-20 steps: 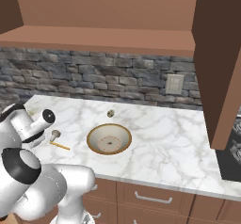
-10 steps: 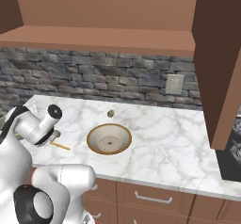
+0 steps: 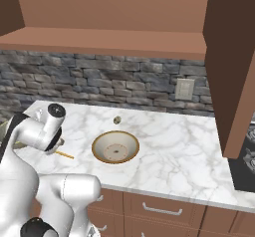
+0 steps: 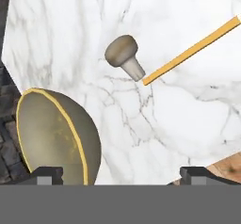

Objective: Pick both bowls and place them on the counter. Then place the mushroom in one bowl and place the cream cheese stick in the other bowl.

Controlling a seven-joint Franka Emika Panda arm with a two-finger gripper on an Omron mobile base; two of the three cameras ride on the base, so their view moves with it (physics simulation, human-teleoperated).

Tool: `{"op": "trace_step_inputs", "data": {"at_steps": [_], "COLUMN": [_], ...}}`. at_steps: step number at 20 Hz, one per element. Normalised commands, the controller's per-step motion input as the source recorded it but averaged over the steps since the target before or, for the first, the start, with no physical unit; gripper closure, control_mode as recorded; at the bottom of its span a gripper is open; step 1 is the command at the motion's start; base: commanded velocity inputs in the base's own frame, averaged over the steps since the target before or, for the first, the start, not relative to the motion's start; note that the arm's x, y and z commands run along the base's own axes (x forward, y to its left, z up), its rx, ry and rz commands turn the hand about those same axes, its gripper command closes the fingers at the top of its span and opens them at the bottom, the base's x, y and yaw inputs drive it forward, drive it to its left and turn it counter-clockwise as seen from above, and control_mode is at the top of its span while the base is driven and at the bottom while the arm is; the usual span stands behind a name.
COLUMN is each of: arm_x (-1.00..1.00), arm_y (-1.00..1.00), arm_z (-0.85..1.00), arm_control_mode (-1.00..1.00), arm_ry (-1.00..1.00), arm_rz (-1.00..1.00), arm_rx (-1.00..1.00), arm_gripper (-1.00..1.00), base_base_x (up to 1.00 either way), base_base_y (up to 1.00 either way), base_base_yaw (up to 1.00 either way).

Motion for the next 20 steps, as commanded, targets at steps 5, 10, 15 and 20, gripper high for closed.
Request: {"op": "trace_step_inputs", "data": {"at_steps": [5, 10, 15, 20], "arm_x": [0.02, 0.17, 0.30, 0.20], "arm_y": [-0.22, -0.06, -0.02, -0.02], "arm_z": [0.00, 0.00, 0.00, -0.14], "arm_control_mode": [-1.00, -1.00, -1.00, -1.00], "arm_ry": [0.00, 0.01, 0.01, 0.00], "arm_rz": [0.03, 0.15, 0.26, 0.26], "arm_rx": [-0.20, -0.19, -0.12, -0.07], "arm_gripper": [-1.00, -1.00, -1.00, -1.00], "base_base_x": [0.00, 0.00, 0.00, 0.00], "base_base_y": [0.00, 0.00, 0.00, 0.00], "base_base_yaw": [0.00, 0.00, 0.00, 0.00]}}
